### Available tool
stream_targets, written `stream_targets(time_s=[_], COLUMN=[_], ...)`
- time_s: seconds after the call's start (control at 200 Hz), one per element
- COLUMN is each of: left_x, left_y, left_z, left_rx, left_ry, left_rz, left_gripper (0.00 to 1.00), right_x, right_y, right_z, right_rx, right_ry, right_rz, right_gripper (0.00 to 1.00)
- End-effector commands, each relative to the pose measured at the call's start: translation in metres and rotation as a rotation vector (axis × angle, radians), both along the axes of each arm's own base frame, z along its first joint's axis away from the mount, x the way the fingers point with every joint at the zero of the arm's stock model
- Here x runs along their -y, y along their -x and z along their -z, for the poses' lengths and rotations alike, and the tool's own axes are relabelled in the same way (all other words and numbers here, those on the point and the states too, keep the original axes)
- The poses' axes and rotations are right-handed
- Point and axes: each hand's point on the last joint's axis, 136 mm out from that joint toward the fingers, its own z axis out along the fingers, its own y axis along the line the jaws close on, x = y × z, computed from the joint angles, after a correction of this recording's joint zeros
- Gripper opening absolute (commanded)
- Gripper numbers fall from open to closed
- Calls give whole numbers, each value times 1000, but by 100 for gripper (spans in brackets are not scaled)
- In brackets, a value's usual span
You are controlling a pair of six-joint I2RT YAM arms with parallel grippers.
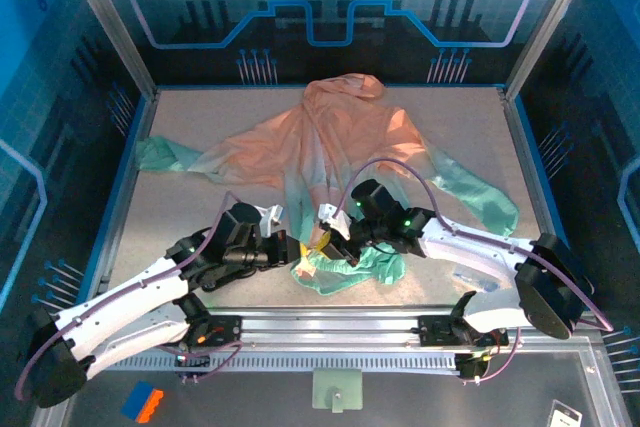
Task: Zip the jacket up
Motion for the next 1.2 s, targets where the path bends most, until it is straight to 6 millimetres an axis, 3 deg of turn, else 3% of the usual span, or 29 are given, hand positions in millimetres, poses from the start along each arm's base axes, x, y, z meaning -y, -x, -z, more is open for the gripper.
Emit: stream_targets(time_s=[0.0,0.5,0.73,0.755,0.946,1.021,1.061,1.196], left_x=[-3,-19,-20,-19,-16,-13,-11,-7], left_y=[2,15,16,16,16,14,13,12], left_z=[-2,1,-2,-2,-3,-7,-10,-17], left_rx=[20,92,126,128,142,168,187,251], left_ry=[-32,-201,-260,-263,-271,-258,-248,-243], left_rz=[13,139,219,228,261,271,283,332], left_gripper=[0,0,0,0,0,0,0,0], right_x=[1,10,11,6,5,-2,0,-5], right_y=[-10,-22,-18,-22,-24,-17,-7,5], right_z=[-1,8,12,3,-3,-15,-11,-20], right_rx=[-3,-52,-81,-64,-47,-25,-36,-62], right_ry=[22,100,135,119,105,30,4,-76], right_rz=[49,98,62,60,63,4,-29,-92], right_gripper=[0,0,0,0,0,0,0,20])
